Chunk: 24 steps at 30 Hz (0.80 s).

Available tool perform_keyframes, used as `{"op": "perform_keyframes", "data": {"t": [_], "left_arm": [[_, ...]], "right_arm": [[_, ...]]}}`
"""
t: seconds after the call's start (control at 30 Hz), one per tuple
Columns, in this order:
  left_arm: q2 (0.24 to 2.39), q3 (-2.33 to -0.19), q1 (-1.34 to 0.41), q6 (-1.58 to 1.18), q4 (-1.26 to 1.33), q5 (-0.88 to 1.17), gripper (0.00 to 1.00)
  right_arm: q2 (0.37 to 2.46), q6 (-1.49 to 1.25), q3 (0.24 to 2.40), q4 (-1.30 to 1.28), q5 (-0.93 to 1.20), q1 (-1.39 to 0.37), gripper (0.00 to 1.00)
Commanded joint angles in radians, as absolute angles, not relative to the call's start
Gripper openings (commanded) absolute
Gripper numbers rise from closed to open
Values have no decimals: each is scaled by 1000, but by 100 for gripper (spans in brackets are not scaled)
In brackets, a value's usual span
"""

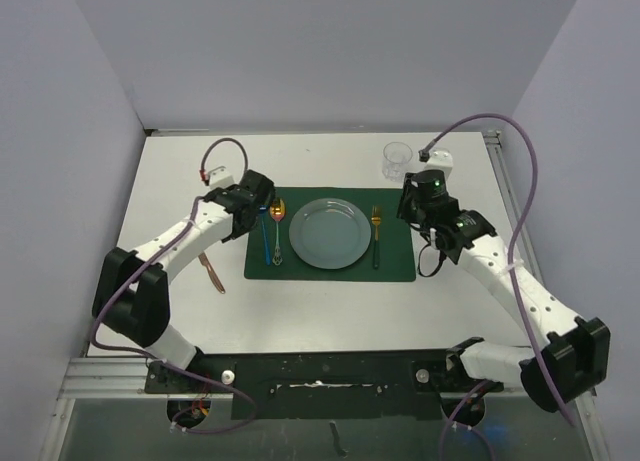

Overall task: Set the dinner table for one person
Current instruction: Adjust the napkin at the center of the board.

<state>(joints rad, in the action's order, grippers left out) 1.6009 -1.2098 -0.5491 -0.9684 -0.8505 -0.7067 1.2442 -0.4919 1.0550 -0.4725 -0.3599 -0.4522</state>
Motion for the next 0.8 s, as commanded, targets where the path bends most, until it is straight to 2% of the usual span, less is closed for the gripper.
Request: {"op": "perform_keyframes", "data": {"t": [0.0,0.17,0.43,0.53,0.63,0.77], "left_arm": [[1499,-1134,-400,-977,-696,-574,40],[1415,-1052,-285,-1037,-624,-453,39],[1336,-905,-270,-1175,-600,-243,38],[1287,-865,-298,-1234,-689,-289,38],[1236,-866,-349,-1262,-808,-446,37],[1231,-901,-378,-1241,-945,-559,37]], "right_arm": [[1106,-462,1041,-441,-330,-448,32],[994,-442,1033,-455,-330,-447,33],[919,-413,1011,-445,-267,-447,33],[901,-416,977,-436,-246,-446,33],[879,-422,941,-420,-230,-446,33],[860,-421,918,-415,-223,-446,33]]}}
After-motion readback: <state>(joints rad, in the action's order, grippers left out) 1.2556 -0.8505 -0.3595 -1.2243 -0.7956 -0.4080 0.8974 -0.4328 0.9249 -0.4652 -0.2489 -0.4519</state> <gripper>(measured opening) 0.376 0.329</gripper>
